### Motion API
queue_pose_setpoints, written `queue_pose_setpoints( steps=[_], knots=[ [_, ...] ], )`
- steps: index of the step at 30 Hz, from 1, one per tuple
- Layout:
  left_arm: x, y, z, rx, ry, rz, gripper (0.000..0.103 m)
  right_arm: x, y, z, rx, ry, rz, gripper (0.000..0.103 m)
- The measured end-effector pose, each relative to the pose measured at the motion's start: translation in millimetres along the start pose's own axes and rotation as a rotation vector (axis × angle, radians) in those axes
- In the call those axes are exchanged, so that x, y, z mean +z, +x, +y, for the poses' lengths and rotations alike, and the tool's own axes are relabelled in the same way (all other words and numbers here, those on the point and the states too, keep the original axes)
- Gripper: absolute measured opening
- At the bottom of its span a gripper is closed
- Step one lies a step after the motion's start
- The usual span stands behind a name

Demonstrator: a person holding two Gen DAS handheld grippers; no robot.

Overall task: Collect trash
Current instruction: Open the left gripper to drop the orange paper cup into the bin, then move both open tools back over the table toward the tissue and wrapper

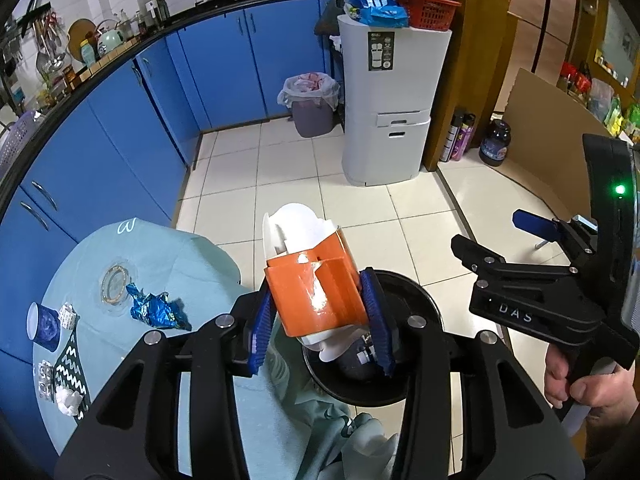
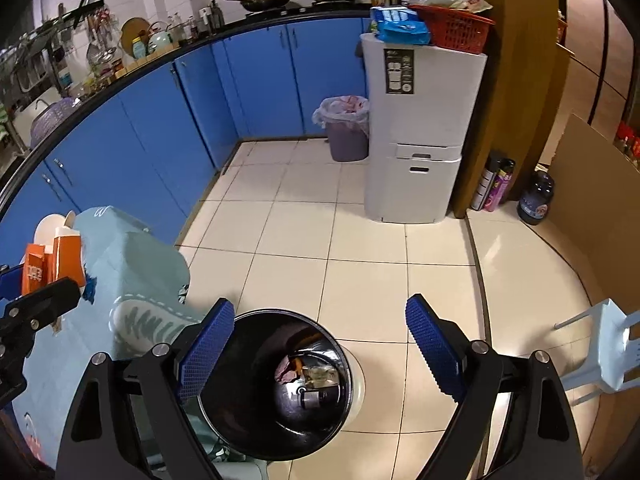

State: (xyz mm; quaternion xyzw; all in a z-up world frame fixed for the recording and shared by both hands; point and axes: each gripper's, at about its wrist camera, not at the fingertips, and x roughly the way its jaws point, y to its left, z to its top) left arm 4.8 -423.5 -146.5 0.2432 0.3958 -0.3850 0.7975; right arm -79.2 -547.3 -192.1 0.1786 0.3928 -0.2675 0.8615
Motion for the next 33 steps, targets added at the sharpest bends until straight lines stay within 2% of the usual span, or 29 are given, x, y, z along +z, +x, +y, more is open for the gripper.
queue_pose_setpoints(
  steps=[2, 4, 6, 15, 21, 25, 33],
  knots=[
    [1, -3, -2, -0.001, 0.003, -0.012, 0.05, 0, 0, -3, -0.005, 0.003, -0.003, 0.085],
    [2, -6, -3, 0.016, -0.004, -0.03, 0.081, 0, 0, -5, -0.004, 0.008, -0.003, 0.085],
    [1, -11, 2, 0.004, -0.028, -0.051, 0.087, -1, -1, -5, -0.007, 0.007, -0.003, 0.085],
    [-4, -10, 21, 0.039, -0.088, -0.029, 0.087, -2, -7, 9, 0.028, -0.008, -0.02, 0.085],
    [-10, -15, 43, 0.067, -0.149, -0.036, 0.088, 0, -19, 31, 0.069, -0.046, -0.103, 0.085],
    [-17, -20, 63, 0.092, -0.193, -0.041, 0.088, 4, -24, 57, 0.086, -0.105, -0.143, 0.085],
    [-41, -28, 117, 0.178, -0.298, -0.038, 0.088, 12, -17, 115, 0.151, -0.192, -0.136, 0.085]
  ],
)
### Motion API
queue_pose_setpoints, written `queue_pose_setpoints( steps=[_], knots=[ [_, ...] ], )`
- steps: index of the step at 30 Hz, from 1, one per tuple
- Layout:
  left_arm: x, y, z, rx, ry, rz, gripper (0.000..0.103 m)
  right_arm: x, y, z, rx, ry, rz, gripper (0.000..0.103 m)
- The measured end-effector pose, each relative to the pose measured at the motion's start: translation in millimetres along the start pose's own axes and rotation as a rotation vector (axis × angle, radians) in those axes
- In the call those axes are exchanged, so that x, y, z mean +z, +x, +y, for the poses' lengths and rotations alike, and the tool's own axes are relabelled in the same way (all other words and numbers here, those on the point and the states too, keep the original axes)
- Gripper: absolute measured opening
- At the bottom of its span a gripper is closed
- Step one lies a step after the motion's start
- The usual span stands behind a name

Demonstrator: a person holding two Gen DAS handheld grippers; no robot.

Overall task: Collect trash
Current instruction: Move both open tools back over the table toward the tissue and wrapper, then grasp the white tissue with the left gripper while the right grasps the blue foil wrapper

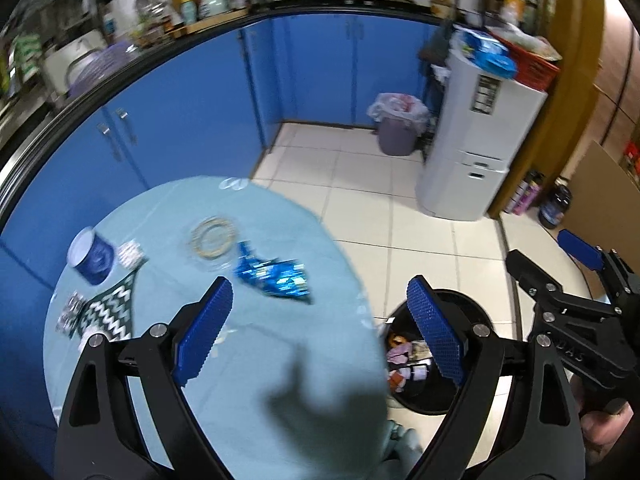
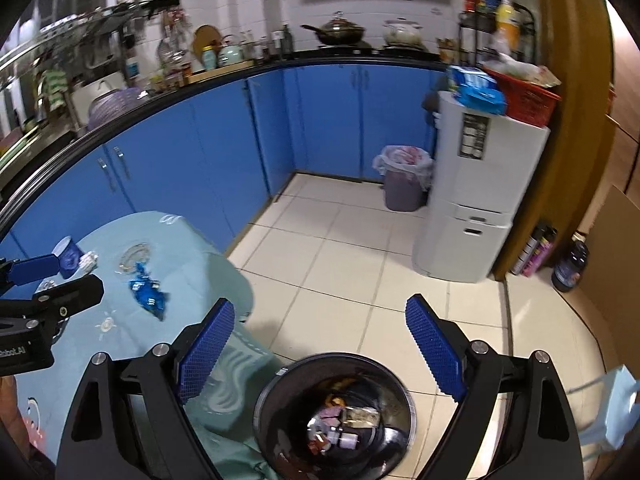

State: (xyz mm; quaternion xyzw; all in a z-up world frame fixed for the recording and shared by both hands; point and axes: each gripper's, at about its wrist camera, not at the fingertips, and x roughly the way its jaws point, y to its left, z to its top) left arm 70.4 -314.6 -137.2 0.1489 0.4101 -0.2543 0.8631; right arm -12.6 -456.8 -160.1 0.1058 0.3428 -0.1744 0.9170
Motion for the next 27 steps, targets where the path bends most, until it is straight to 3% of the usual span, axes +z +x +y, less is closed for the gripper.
queue_pose_setpoints(
  steps=[13, 19, 27],
  knots=[
    [-30, 14, 126, 0.142, -0.219, 0.047, 0.088, 18, 54, 101, 0.147, -0.107, 0.076, 0.085],
    [-45, 16, 168, 0.203, -0.286, 0.053, 0.088, 18, 74, 138, 0.18, -0.164, 0.11, 0.085],
    [-68, 31, 217, 0.23, -0.371, 0.107, 0.088, 16, 104, 173, 0.205, -0.209, 0.167, 0.085]
  ],
)
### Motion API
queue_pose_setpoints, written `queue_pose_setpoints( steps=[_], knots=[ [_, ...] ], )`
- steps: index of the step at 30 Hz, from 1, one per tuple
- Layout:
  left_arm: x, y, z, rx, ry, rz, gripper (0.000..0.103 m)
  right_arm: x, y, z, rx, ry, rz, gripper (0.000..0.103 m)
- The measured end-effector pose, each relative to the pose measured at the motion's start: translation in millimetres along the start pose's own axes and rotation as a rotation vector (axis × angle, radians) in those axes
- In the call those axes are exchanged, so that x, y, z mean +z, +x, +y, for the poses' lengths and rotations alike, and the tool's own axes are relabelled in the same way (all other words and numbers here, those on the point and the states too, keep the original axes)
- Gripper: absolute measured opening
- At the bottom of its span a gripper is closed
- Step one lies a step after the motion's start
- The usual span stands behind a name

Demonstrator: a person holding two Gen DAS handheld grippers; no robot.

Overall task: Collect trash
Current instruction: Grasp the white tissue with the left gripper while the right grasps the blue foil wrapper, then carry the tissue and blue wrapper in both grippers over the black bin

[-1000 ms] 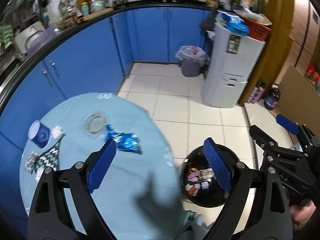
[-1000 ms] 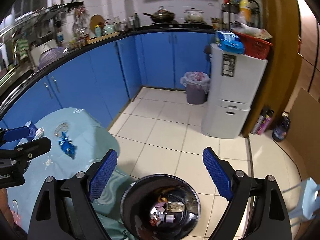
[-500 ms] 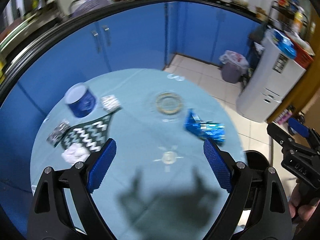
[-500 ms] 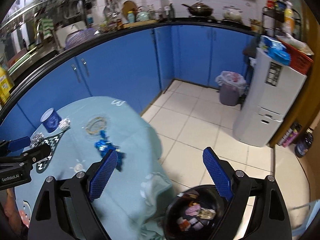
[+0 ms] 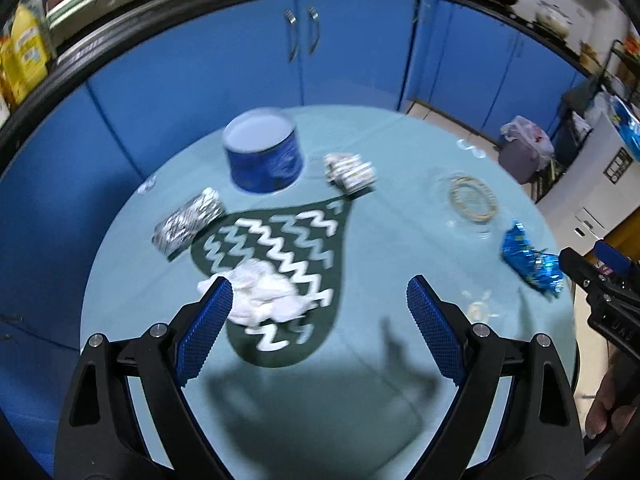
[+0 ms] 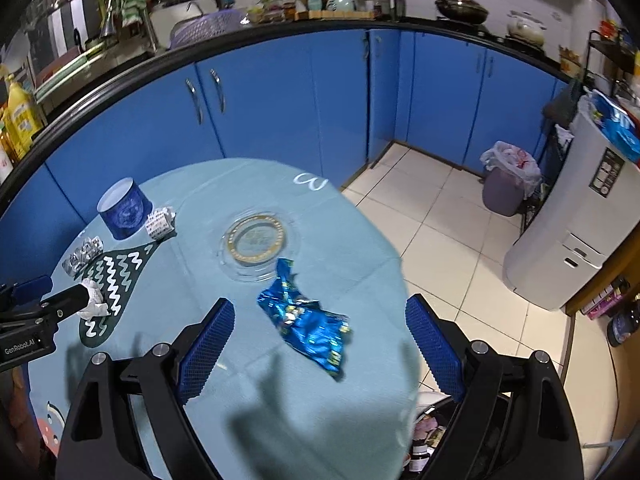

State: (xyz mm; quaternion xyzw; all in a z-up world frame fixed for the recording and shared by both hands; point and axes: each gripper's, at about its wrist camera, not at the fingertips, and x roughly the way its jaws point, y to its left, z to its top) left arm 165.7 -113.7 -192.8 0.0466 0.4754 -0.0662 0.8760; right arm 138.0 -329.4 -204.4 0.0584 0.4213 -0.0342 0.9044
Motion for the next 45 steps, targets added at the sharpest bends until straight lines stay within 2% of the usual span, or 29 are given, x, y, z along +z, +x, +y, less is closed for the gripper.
queue_pose_setpoints(
  steps=[15, 19, 21, 23, 27, 31, 34, 45],
  knots=[
    [-6, 47, 48, 0.021, -0.099, 0.096, 0.086, 0, 45, 18, -0.006, -0.018, 0.122, 0.085],
    [-6, 56, 51, 0.025, -0.098, 0.122, 0.07, -2, 49, 23, 0.012, -0.025, 0.142, 0.084],
    [-7, 59, 53, 0.02, -0.099, 0.129, 0.065, -3, 48, 26, 0.009, -0.03, 0.138, 0.076],
    [-7, 58, 53, 0.014, -0.1, 0.126, 0.063, -4, 51, 28, 0.022, -0.036, 0.16, 0.055],
    [-8, 54, 53, 0.004, -0.094, 0.119, 0.052, -7, 50, 32, 0.032, -0.046, 0.166, 0.045],
    [-8, 50, 54, -0.013, -0.099, 0.118, 0.041, -8, 41, 37, 0.037, -0.064, 0.156, 0.043],
    [-7, 44, 51, -0.019, -0.093, 0.11, 0.038, -7, 32, 40, 0.041, -0.079, 0.142, 0.042],
    [-1, 2, 24, -0.047, -0.043, 0.023, 0.036, -7, -11, 30, 0.051, -0.06, 0.078, 0.042]
  ],
)
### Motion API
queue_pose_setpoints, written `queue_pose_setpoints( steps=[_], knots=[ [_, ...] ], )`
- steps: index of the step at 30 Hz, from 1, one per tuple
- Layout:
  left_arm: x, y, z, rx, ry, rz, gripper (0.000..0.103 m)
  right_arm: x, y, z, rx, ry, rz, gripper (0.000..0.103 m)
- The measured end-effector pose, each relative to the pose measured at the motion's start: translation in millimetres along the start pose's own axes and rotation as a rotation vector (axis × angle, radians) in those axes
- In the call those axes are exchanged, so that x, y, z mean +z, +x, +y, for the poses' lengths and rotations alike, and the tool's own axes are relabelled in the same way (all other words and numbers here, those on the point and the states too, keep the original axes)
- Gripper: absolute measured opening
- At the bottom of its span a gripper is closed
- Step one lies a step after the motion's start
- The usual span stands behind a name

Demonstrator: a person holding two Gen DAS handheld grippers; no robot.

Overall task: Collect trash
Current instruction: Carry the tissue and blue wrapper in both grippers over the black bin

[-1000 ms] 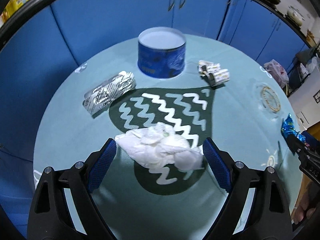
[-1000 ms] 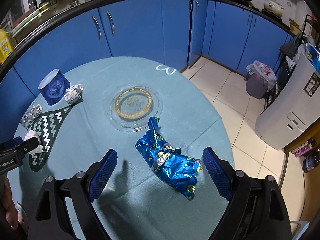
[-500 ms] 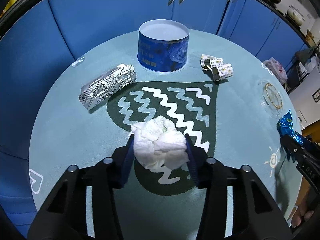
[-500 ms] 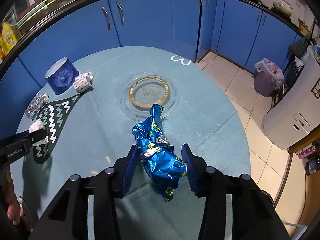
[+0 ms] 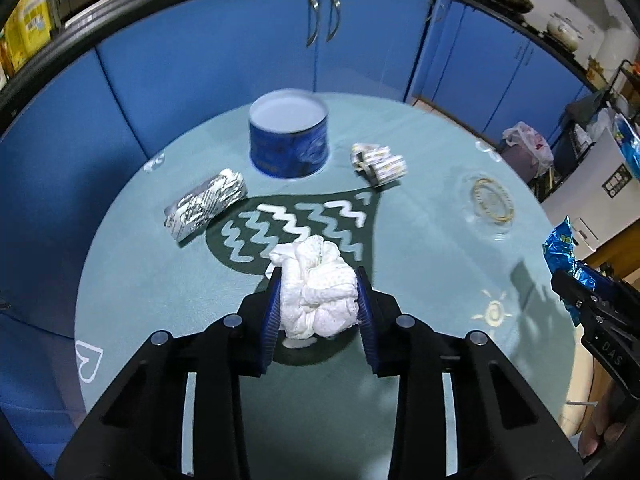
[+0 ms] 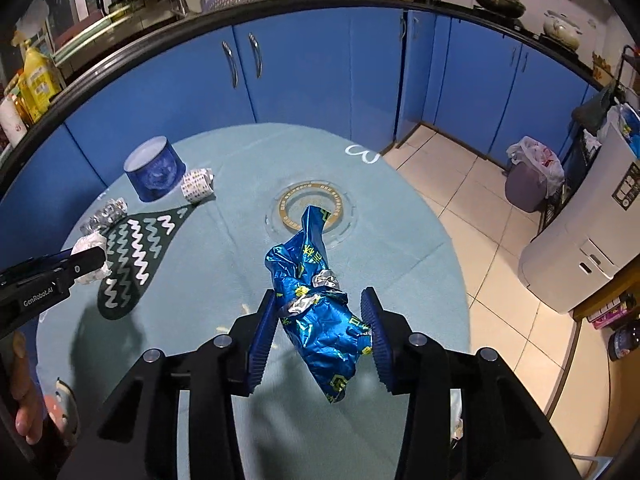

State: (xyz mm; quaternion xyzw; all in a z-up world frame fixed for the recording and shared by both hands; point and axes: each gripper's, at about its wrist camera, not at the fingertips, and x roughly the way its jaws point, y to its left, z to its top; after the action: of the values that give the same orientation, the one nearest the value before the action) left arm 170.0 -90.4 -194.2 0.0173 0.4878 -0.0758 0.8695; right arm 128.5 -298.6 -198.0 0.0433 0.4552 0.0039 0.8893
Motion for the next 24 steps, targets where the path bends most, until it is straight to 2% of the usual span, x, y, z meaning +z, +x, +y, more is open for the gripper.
queue_pose_setpoints(
  steps=[24],
  knots=[
    [-38, -82, -99, -0.117, 0.21, -0.118, 0.036, -57, -116, -54, -0.094, 0.103, -0.146, 0.042]
  ],
)
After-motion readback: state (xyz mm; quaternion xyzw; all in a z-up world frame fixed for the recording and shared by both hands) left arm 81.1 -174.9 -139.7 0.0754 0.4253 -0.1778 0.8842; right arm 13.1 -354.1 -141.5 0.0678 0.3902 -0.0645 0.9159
